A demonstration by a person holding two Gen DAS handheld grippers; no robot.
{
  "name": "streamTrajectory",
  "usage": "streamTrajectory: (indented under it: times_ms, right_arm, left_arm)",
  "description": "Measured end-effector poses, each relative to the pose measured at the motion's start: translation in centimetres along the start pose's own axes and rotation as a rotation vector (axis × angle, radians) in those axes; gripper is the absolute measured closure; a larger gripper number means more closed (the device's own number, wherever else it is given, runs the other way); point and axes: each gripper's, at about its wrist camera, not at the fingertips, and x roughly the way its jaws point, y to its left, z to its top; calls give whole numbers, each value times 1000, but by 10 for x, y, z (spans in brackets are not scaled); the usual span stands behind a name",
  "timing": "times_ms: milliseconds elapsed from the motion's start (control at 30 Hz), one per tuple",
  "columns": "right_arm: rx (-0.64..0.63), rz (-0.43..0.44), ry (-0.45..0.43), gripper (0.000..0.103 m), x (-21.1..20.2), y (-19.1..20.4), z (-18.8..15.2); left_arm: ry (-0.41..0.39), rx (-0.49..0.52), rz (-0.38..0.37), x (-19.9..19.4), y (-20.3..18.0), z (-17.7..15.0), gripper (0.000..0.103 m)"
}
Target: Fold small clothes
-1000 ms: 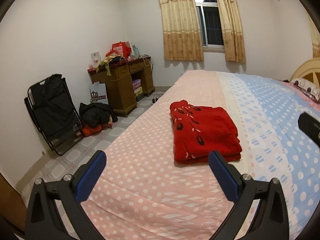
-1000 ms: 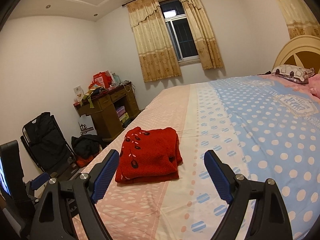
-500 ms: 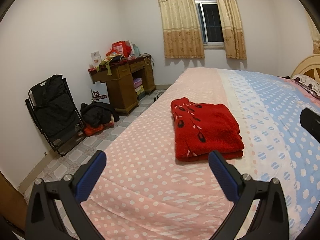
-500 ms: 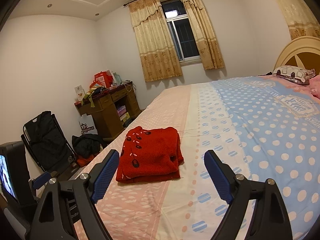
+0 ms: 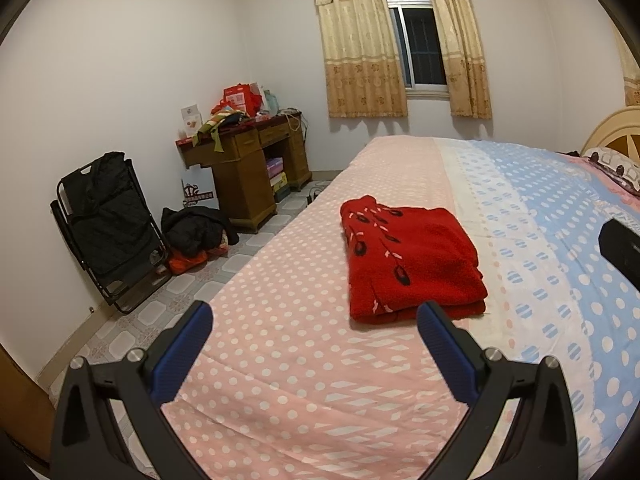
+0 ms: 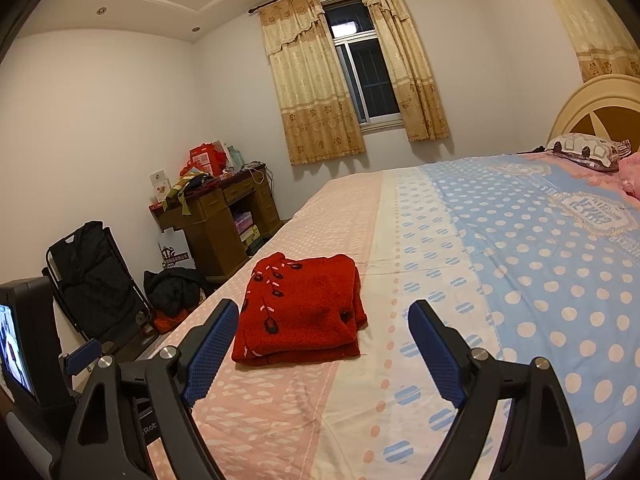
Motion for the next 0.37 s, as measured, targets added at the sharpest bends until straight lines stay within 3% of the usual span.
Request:
streamTrajectory:
  times_ms: [167, 367]
  right_arm:
    - [0, 2, 1, 16, 1, 1, 0]
    - [12, -20, -7, 16, -1, -1, -1]
  left_arm:
    - [-7, -8, -57, -2, 2, -1, 0]
    - [2, 5, -44, 0, -1, 0, 0]
